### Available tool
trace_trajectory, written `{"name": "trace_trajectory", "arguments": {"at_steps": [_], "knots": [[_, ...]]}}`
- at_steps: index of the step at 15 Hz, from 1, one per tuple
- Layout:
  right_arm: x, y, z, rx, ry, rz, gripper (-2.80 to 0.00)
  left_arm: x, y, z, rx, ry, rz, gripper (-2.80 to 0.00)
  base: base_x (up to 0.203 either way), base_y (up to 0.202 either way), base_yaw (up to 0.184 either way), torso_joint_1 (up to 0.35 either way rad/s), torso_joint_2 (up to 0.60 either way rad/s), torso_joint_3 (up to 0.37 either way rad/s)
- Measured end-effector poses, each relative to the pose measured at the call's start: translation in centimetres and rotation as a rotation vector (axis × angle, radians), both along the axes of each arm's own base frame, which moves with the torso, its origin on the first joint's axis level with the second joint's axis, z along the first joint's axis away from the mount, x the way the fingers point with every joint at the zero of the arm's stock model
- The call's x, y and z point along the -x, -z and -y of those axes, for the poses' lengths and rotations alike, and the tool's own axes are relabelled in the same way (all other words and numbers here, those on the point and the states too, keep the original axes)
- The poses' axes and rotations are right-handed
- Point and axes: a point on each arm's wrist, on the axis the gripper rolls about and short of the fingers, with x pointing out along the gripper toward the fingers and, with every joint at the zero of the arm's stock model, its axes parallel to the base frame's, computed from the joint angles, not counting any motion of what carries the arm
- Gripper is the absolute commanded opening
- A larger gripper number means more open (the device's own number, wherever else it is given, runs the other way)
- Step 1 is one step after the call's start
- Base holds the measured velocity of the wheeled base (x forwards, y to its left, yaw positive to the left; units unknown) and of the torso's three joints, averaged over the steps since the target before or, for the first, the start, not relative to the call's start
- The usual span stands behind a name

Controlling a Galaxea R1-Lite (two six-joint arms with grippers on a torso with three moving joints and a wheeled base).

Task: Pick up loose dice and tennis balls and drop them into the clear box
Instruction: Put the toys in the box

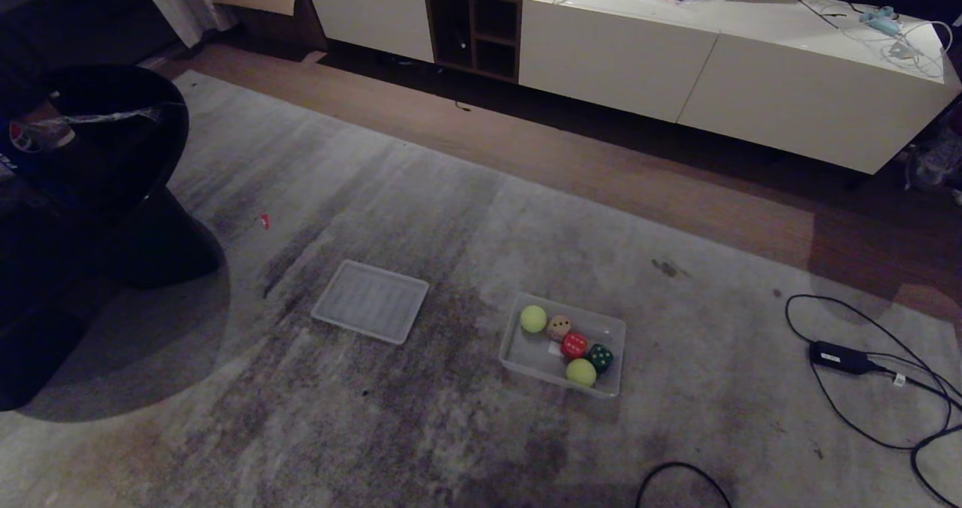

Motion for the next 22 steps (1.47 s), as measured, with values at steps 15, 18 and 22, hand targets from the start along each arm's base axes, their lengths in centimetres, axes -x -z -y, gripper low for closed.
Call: {"name": "trace_trajectory", "arguments": {"at_steps": [15,18,22], "knots": [[-0.01,0.03,0.03,0.002,0.012,-0.001,-2.80,0.00,0.00,0.00,0.000,0.001,0.000,-2.80,0.000,0.000,0.000,0.003,0.00,-0.199],[0.00,0.02,0.03,0.002,0.011,-0.001,-2.80,0.00,0.00,0.00,0.000,0.001,0.000,-2.80,0.000,0.000,0.000,0.002,0.00,-0.202],[0.00,0.01,0.03,0.002,0.012,-0.001,-2.80,0.00,0.00,0.00,0.000,0.001,0.000,-2.80,0.000,0.000,0.000,0.002,0.00,-0.196]]}}
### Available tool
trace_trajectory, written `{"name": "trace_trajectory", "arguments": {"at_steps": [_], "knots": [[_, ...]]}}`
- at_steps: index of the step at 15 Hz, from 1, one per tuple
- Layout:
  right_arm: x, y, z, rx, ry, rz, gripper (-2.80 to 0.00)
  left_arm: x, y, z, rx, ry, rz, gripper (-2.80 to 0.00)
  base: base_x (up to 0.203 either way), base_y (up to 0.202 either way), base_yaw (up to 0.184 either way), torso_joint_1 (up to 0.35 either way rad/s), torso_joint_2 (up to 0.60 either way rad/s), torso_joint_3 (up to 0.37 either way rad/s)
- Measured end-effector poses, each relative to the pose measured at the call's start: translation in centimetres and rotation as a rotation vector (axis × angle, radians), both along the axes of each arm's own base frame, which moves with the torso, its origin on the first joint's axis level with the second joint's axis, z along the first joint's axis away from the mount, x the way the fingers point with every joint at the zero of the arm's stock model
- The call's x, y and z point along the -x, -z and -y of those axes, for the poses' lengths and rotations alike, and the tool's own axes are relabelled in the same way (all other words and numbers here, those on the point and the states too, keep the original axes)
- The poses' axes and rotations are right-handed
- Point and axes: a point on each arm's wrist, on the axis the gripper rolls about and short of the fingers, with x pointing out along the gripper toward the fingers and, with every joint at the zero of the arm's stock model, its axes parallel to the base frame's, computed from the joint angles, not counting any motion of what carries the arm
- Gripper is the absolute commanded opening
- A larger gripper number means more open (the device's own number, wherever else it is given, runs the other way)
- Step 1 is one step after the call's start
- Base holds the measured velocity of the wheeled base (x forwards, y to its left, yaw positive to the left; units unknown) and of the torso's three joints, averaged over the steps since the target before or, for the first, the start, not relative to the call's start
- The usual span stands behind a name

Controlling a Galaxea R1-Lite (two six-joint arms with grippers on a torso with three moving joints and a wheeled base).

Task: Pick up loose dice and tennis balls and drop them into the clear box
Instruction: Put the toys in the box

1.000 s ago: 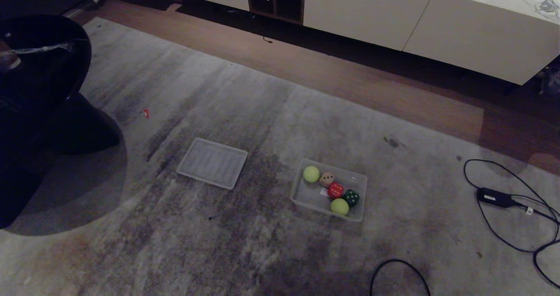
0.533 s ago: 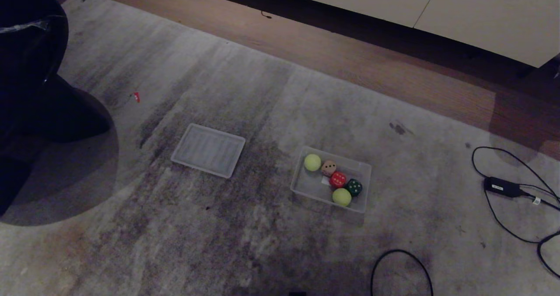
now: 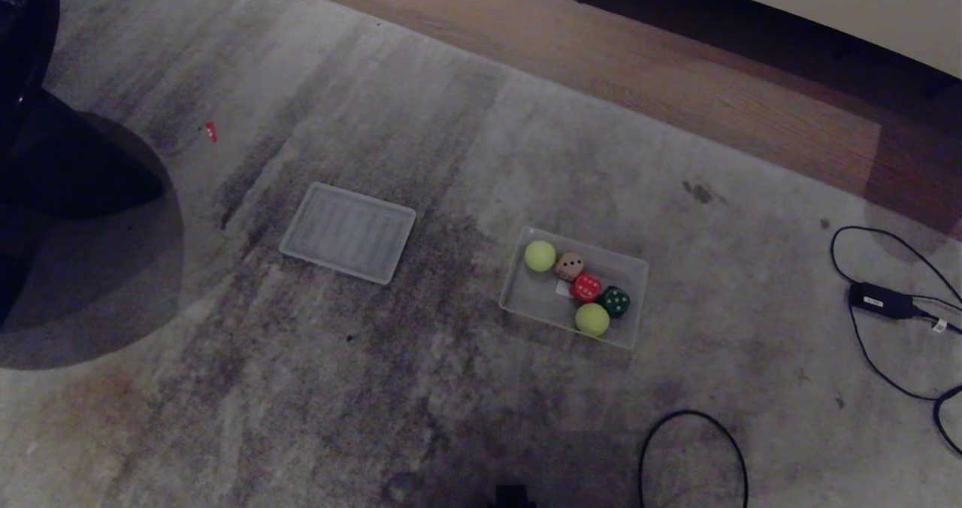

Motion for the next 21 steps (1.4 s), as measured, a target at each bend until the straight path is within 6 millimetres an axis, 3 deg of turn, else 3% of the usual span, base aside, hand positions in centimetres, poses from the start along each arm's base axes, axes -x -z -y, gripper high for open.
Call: {"name": "trace_trajectory", "arguments": {"at_steps": [21], "knots": [[-0.01,-0.02,0.00,0.000,0.001,-0.001,-2.80,0.00,-0.01,0.00,0.000,-0.001,0.001,-2.80,0.000,0.000,0.000,0.002,0.00,-0.197]]}}
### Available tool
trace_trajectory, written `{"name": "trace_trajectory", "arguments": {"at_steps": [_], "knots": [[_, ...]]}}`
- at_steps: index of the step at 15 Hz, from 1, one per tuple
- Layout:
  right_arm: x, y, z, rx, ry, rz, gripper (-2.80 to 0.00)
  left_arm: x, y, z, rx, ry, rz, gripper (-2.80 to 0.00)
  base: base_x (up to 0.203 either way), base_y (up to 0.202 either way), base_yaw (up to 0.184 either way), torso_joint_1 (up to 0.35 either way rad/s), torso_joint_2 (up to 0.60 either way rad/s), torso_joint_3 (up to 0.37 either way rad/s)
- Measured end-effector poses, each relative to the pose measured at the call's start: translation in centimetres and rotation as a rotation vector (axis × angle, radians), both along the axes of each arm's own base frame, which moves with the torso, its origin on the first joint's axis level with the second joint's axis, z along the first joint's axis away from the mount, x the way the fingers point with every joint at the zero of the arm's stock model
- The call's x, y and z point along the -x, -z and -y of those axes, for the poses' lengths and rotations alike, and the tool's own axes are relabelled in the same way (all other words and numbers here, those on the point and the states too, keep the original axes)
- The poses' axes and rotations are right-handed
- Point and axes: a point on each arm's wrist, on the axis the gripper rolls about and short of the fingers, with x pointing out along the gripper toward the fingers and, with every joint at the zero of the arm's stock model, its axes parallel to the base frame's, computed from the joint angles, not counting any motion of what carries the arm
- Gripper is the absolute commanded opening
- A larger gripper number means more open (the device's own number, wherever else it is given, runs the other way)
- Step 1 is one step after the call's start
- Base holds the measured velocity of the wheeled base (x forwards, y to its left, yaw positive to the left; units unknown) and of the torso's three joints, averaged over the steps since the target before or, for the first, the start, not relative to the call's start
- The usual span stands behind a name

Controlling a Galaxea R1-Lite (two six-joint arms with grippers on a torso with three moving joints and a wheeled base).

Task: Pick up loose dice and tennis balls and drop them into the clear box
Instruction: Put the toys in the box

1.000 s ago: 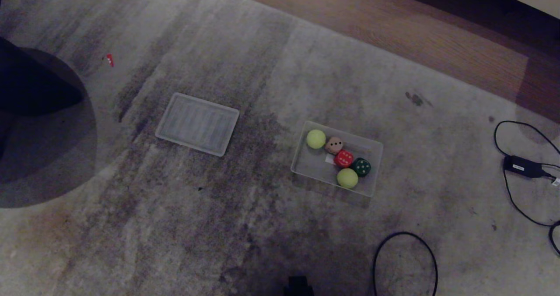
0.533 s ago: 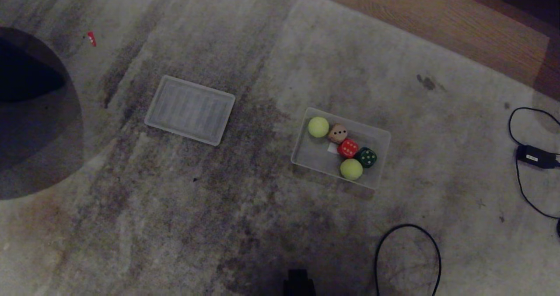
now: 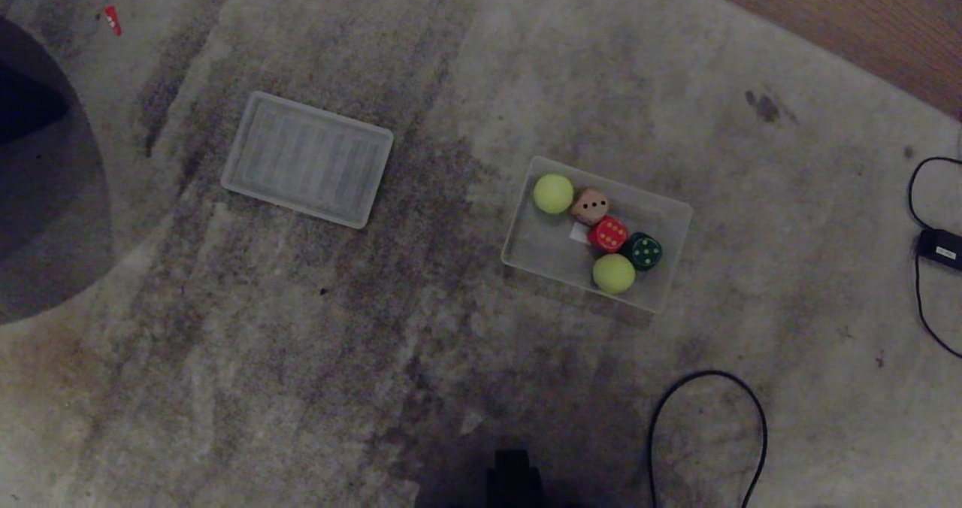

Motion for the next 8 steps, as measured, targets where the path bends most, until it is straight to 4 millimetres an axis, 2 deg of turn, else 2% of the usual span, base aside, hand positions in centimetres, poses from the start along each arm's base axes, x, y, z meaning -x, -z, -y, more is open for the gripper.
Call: {"name": "trace_trajectory", "arguments": {"at_steps": [8], "knots": [[0.00,0.01,0.00,-0.001,0.001,0.000,-2.80,0.00,0.00,0.00,0.000,0.000,0.000,-2.80,0.000,0.000,0.000,0.001,0.00,-0.197]]}}
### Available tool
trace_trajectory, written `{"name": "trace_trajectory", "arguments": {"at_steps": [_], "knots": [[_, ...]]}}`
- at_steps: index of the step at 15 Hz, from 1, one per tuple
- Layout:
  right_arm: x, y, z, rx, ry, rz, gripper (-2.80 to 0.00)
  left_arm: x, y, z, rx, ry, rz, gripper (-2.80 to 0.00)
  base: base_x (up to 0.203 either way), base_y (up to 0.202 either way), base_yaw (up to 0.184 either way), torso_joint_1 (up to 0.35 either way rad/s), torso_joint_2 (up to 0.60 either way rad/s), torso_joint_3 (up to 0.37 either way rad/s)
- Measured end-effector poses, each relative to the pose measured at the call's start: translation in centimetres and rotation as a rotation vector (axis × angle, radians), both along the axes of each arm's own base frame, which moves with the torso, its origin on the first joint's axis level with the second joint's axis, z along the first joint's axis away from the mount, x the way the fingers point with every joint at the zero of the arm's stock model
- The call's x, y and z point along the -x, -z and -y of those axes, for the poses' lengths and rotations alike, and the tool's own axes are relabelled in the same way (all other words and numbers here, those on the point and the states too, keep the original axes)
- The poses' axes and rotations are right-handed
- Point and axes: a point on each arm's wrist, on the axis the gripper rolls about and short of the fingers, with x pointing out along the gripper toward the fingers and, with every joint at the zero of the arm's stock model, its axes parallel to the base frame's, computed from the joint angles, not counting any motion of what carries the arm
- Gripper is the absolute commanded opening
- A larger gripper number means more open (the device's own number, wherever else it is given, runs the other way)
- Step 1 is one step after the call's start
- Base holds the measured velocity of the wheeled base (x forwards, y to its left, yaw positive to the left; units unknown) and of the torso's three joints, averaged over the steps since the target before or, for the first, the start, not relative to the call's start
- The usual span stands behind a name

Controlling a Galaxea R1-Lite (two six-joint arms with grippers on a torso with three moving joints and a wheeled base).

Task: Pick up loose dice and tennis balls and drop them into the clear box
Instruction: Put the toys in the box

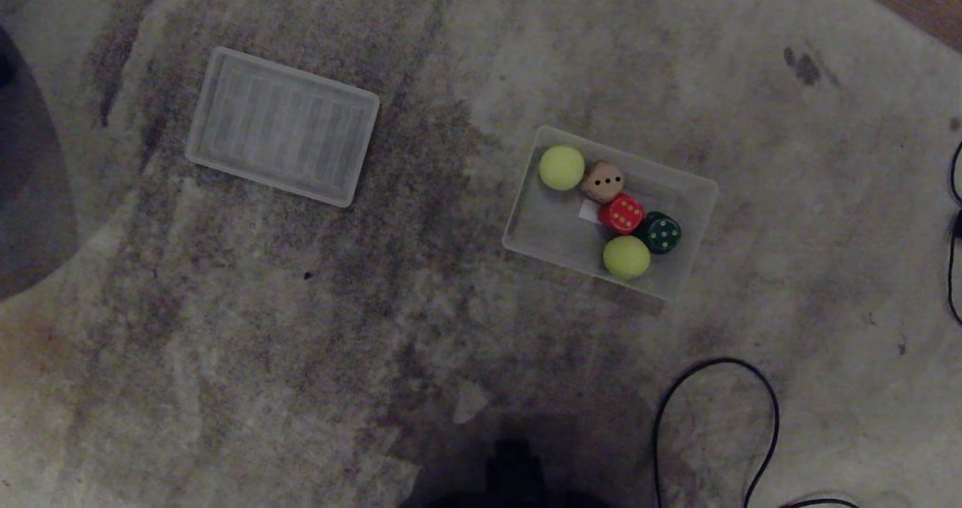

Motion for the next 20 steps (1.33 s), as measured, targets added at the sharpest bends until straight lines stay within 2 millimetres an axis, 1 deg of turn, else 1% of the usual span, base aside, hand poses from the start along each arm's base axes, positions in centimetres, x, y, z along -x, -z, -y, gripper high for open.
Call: {"name": "trace_trajectory", "arguments": {"at_steps": [6,16,18,19,20], "knots": [[0.0,0.0,0.0,0.000,0.000,0.000,-2.80,0.0,0.0,0.0,-0.001,0.000,-0.001,-2.80,0.000,0.000,0.000,0.003,0.00,-0.168],[0.0,-0.1,0.0,-0.004,0.000,0.000,-2.80,0.0,0.0,0.0,0.002,0.001,-0.001,-2.80,0.000,0.000,0.000,0.000,0.00,-0.008],[0.2,-1.2,0.0,-0.030,0.009,0.002,-2.80,0.0,0.0,0.0,0.002,0.001,-0.002,-2.80,0.000,0.000,0.000,0.000,0.00,0.000],[0.1,-2.4,0.0,-0.049,0.015,0.007,-2.80,0.0,0.0,0.0,0.002,0.001,-0.002,-2.80,0.000,0.000,0.000,0.000,0.00,0.000],[-0.3,-3.2,0.0,-0.073,0.027,-0.025,-2.80,0.0,0.0,0.0,0.002,0.001,-0.001,-2.80,0.000,0.000,0.000,0.000,0.00,0.000]]}}
